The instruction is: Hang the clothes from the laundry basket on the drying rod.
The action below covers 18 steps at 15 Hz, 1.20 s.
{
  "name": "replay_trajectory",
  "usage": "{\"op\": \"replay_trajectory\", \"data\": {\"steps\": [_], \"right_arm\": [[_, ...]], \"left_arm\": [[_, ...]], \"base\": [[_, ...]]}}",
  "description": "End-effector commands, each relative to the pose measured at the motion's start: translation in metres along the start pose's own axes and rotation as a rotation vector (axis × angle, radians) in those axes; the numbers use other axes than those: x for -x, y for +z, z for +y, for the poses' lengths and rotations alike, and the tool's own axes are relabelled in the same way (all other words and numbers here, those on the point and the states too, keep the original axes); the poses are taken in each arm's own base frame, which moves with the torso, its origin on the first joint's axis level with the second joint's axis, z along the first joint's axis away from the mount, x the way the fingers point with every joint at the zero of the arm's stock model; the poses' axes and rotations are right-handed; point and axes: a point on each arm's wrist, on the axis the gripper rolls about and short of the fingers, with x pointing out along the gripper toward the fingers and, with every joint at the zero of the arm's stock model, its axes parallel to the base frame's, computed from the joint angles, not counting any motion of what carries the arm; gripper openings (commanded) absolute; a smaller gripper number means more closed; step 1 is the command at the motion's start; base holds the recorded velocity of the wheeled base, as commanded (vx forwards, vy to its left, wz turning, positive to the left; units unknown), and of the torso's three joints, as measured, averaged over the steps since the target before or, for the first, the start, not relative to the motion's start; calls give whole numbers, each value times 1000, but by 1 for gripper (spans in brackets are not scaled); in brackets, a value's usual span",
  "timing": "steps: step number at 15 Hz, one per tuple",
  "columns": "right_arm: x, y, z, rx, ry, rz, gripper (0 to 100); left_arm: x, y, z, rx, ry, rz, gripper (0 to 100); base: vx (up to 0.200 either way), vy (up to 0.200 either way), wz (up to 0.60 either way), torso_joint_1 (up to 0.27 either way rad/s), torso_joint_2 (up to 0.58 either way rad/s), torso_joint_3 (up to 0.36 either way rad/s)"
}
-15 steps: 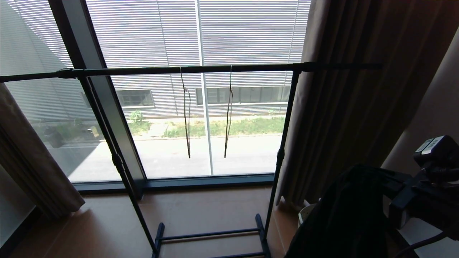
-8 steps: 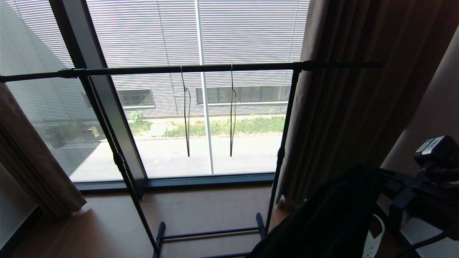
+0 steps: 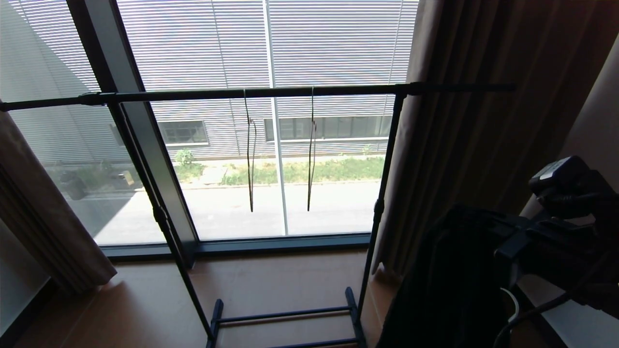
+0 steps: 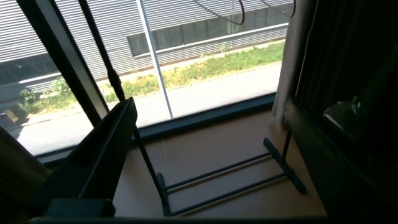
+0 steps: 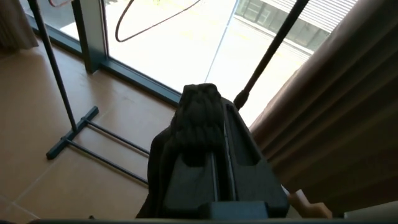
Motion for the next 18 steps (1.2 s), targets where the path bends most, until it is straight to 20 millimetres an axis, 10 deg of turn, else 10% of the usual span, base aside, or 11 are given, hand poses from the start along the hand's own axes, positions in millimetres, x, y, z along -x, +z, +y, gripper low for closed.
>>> {"op": "replay_trajectory", "data": {"steps": [1, 6, 11, 18], "right_arm": [[-40, 16, 17, -35, -1, 24, 0], [-85, 37, 35, -127, -69, 48, 0], [-118, 58, 59, -125, -54, 32, 0], [-136, 63, 71, -112, -32, 60, 0]], "left_arm": [[-59, 62, 18, 11, -96, 215, 100], [-155, 77, -10, 120, -376, 413, 100], [-225, 51, -70, 140, -520, 491, 100], [-267, 44, -133, 121, -632, 525, 100]], "base": [[0, 0, 0, 0, 0, 0], [0, 0, 0, 0, 0, 0], [0, 0, 0, 0, 0, 0], [0, 0, 0, 0, 0, 0]]}}
